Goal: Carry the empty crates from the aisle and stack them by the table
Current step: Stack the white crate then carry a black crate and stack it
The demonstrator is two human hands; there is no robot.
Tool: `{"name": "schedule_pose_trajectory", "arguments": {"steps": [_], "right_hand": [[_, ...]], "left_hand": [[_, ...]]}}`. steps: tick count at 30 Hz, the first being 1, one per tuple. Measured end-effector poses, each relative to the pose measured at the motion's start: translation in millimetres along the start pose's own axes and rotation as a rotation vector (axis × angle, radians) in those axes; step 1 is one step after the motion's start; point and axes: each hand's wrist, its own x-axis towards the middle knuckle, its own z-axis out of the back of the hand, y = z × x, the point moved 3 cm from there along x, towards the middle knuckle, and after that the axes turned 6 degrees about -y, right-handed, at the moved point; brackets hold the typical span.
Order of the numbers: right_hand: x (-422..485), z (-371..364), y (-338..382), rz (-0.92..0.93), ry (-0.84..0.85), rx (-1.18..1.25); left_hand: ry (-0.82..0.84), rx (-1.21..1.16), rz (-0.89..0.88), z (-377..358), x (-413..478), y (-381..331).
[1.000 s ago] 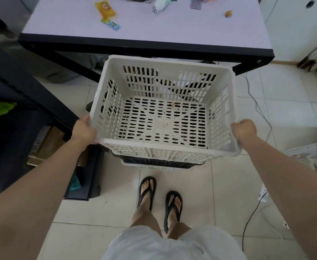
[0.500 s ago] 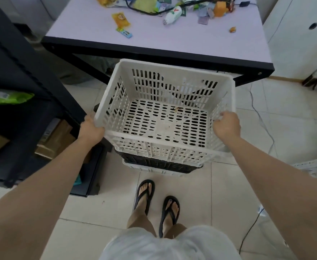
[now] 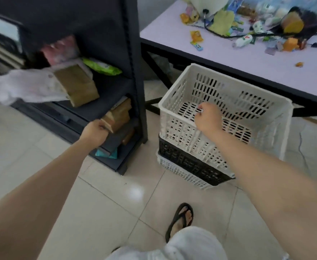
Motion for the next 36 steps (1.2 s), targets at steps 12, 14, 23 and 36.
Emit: {"name": "schedule_pose_trajectory", "arguments": {"steps": [12, 14, 23, 36], "right_hand": [[-168, -154, 369, 0.542, 0.379, 0.061], [-186, -181, 416, 0.615, 0.437, 0.05], [-193, -319, 576, 0.791, 0.709, -0.214], [-112, -515, 907, 1.021, 0.868, -0.435]], "left_hand": [[-0.268, 0.192, 0.238, 269, -97, 311], [-0.306, 0.167, 0.298, 300, -108, 351], [-0.296, 0.144, 0.489, 390, -75, 486], [-0.354, 0.081, 0.615, 599, 128, 597]]}}
